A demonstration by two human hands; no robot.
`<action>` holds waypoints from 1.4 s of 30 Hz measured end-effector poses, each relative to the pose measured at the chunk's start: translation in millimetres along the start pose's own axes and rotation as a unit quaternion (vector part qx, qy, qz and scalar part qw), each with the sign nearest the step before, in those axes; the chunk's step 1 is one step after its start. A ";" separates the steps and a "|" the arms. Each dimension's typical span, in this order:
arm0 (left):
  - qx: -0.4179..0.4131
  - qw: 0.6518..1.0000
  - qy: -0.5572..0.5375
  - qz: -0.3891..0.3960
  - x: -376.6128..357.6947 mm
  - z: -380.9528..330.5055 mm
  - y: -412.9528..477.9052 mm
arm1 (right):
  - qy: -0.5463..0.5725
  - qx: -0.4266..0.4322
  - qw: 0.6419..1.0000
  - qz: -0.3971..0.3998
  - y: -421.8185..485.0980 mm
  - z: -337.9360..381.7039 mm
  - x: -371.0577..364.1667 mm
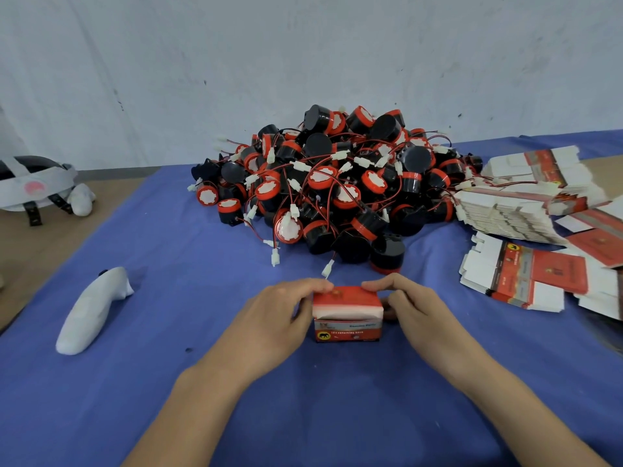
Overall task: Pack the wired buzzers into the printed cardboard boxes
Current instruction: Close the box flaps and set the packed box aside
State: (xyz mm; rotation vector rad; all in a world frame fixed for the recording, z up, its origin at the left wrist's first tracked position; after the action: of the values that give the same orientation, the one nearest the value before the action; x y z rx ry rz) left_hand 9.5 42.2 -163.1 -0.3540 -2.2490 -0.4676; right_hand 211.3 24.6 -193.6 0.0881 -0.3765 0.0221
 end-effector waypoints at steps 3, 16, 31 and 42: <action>-0.002 1.000 -0.003 0.022 -1.6 -0.3 -3.2 | 0.005 0.004 1.000 -0.007 -1.8 -0.1 -1.5; -0.011 0.998 -0.062 0.029 -8.1 1.4 -5.9 | -0.111 0.096 0.989 0.003 -10.9 16.9 -1.7; -0.030 0.994 -0.093 0.052 -6.6 -3.4 -7.6 | -0.160 0.151 0.975 0.032 -15.9 26.8 -5.6; -0.070 0.994 -0.077 0.031 -5.6 -7.9 -9.7 | -0.140 0.150 0.976 0.072 -13.2 26.5 -7.9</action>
State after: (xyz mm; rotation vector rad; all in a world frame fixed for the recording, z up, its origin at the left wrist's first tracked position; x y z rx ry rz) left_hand 14.5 29.5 -164.6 -0.5454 -2.3518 -0.5837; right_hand 194.8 9.0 -173.1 0.3655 -0.6597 0.2116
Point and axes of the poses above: each hand's wrist, its own y-axis towards the middle knuckle, its own x-axis out of the back of the hand, z = x × y, the point moved 7 cm from there along y, towards the middle knuckle, and after that the axes turned 3 degrees about -y, right-handed, at the moved point
